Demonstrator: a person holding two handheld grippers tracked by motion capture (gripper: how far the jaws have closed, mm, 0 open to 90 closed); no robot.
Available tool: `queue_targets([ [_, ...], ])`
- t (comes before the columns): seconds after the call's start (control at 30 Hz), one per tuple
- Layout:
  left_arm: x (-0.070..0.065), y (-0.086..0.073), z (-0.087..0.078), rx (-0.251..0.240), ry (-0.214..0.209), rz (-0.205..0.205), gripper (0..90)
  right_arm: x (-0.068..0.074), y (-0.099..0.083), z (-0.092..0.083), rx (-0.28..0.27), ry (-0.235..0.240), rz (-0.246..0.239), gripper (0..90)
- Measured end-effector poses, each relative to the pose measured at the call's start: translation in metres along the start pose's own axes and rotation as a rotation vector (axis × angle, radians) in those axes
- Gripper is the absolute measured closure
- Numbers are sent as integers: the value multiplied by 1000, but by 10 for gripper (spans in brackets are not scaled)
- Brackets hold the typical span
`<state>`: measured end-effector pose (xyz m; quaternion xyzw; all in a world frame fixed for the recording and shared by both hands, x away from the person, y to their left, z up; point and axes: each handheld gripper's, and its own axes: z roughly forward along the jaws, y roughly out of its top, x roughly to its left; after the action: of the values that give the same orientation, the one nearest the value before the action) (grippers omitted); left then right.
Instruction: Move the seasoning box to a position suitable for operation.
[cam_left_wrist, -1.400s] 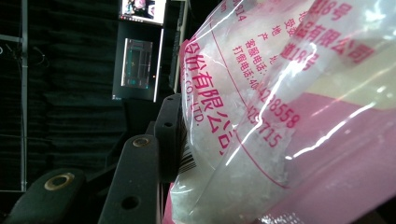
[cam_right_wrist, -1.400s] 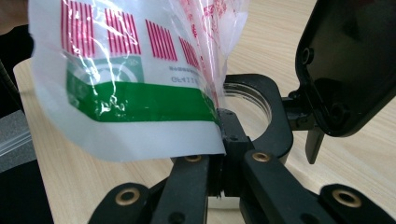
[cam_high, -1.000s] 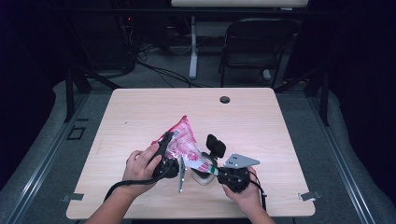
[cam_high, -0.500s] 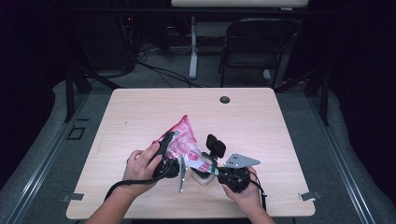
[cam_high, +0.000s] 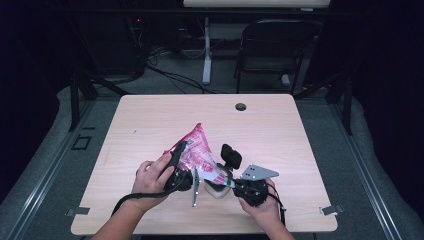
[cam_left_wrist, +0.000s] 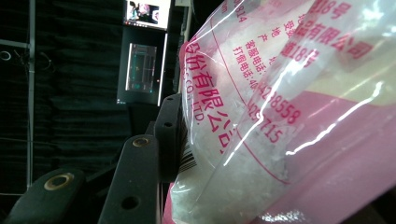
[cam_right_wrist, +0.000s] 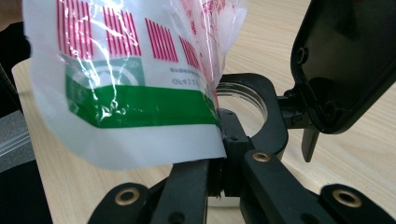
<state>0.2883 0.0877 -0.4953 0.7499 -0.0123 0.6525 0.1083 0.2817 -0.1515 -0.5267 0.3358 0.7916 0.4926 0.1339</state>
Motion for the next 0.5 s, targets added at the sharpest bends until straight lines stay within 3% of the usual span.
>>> queue_targets([
  [0.5,1,1,0,-2,2,2,634,0,0,0,-1,0,-1,896],
])
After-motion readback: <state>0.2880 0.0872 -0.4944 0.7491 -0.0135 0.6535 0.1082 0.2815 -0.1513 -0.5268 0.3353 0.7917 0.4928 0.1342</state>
